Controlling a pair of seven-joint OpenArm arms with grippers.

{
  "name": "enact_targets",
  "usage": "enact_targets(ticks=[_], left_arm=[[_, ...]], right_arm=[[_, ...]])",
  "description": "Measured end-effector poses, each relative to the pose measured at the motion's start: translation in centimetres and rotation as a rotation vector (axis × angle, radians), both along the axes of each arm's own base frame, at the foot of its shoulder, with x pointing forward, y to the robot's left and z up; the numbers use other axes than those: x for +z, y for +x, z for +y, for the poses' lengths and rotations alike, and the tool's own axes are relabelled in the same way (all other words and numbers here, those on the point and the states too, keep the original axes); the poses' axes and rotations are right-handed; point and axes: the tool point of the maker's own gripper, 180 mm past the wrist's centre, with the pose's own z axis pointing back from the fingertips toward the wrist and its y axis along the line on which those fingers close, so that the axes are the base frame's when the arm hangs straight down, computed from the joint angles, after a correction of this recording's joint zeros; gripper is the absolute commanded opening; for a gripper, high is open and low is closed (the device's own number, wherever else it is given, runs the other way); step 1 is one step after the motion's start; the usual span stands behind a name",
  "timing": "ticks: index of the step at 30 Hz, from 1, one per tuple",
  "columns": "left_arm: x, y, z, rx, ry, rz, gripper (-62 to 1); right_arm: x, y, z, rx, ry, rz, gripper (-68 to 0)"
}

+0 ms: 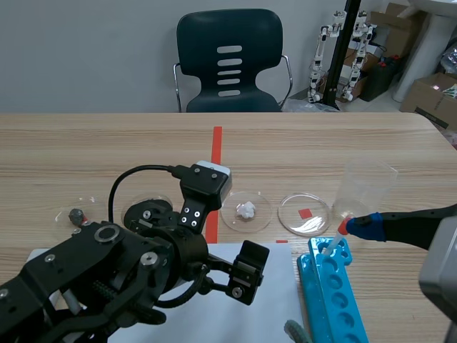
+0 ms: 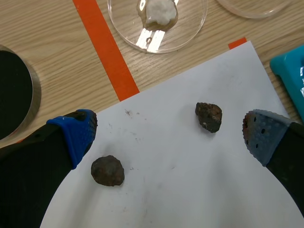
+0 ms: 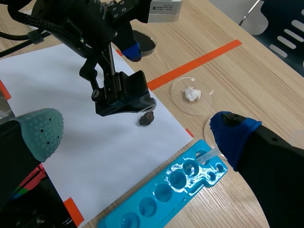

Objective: Put the right mineral back

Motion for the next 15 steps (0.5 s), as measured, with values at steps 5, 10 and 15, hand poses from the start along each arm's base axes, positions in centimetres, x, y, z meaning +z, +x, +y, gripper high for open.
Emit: enact_targets(ticks=[5, 10, 15], left_arm=[[0.06, -0.05, -0.23, 0.000, -0.007, 0.001, 1.4], [0.04, -0.03, -0.22, 0.000, -0.006, 0.001, 1.4], [0.16, 0.14, -0.21, 0.000, -0.006, -0.004, 1.4]], right_arm=[[0.00, 0.00, 0.00, 0.000, 0.000, 0.000, -2.2], [0.00, 0.00, 0.00, 0.000, 0.000, 0.000, -2.2], [0.00, 0.00, 0.00, 0.000, 0.000, 0.000, -2.2]])
